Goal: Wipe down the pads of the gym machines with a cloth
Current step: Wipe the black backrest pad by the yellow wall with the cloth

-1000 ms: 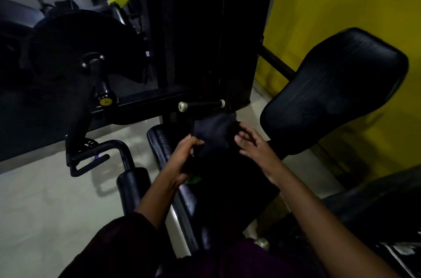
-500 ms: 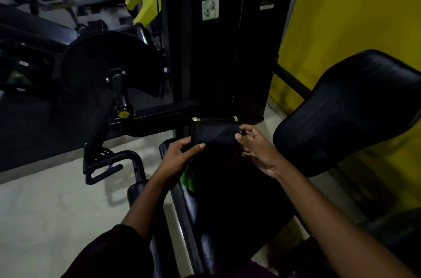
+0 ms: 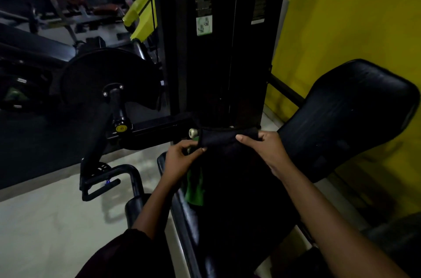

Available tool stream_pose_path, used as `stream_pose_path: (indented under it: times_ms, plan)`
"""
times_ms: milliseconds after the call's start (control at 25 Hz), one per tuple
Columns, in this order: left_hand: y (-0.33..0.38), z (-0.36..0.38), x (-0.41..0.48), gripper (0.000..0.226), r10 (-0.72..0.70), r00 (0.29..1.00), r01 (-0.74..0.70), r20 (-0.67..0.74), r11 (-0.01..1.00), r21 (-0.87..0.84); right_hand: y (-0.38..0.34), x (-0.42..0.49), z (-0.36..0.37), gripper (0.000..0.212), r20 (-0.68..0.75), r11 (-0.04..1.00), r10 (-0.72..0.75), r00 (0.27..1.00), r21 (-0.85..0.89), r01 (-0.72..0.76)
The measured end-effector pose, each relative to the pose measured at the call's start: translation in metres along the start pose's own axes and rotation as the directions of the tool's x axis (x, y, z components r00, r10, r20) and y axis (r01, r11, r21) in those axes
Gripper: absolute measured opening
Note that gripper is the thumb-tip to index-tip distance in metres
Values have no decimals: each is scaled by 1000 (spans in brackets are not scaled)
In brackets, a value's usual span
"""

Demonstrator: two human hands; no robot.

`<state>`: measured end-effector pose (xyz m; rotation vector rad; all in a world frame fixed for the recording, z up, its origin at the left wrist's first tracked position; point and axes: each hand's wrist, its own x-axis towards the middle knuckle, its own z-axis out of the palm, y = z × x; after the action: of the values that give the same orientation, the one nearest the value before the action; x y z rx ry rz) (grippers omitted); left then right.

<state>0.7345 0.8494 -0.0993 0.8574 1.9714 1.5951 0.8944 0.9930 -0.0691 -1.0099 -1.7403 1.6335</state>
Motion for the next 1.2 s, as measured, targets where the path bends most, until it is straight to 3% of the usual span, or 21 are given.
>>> stream_pose_path:
  times_ms: [80, 160, 240, 320, 400, 480, 520, 600, 680, 800, 880, 960, 1080, 1200]
  plan:
    - [26, -1, 8, 20, 88, 996, -86, 4, 986, -145, -29, 8, -7, 10, 8, 988, -94, 996, 122, 93]
    - [33, 7, 19, 45, 137, 984, -117, 115, 979, -164, -40, 21, -18, 31, 142, 975, -126, 982, 199, 96]
    - [18, 26, 20, 64, 70, 975, -63, 210, 997, -36, -19, 24, -20, 39, 291, 998, -13, 957, -50, 29]
    - [8, 43, 20, 60, -16, 975, 29, 220, 998, -55, 8, 25, -20, 24, 207, 983, 70, 976, -179, -32]
    - [14, 47, 27, 60, -74, 974, 106, 215, 984, -141, 10, 25, -23, 27, 30, 988, 155, 987, -10, -155]
    - [22, 45, 39, 66, -78, 968, 138, 238, 959, -249, 4, 27, -30, 35, 121, 872, 229, 966, 417, -258]
    - [22, 45, 40, 71, -73, 958, 143, 276, 959, -244, 5, 24, -33, 37, 208, 808, 232, 950, 503, -307]
    - [12, 52, 32, 83, -64, 934, 97, 352, 992, -76, 21, 9, -32, 34, 256, 872, 326, 910, 290, -394]
    - [-4, 61, 26, 80, -111, 940, 83, 324, 992, 98, 41, -3, -31, 23, 115, 919, 388, 915, 35, -394]
    - [-11, 64, 28, 56, -119, 956, 78, 269, 984, 159, 47, 2, -38, 27, -54, 937, 348, 936, 25, -347]
    - [-9, 62, 31, 42, -39, 969, -27, 244, 965, 259, 41, 8, -44, 33, -110, 952, 272, 956, -113, -284]
    - [-7, 60, 30, 33, 38, 977, -122, 210, 906, 404, 33, 9, -49, 33, -80, 930, 238, 968, -267, -251]
    - [-12, 57, 35, 35, 54, 978, -162, 203, 809, 565, 21, 3, -55, 42, 62, 936, 236, 970, -283, -210]
    - [-5, 50, 36, 21, 51, 941, -217, 334, 850, 480, 10, 3, -60, 50, 1, 931, 93, 996, -354, -87]
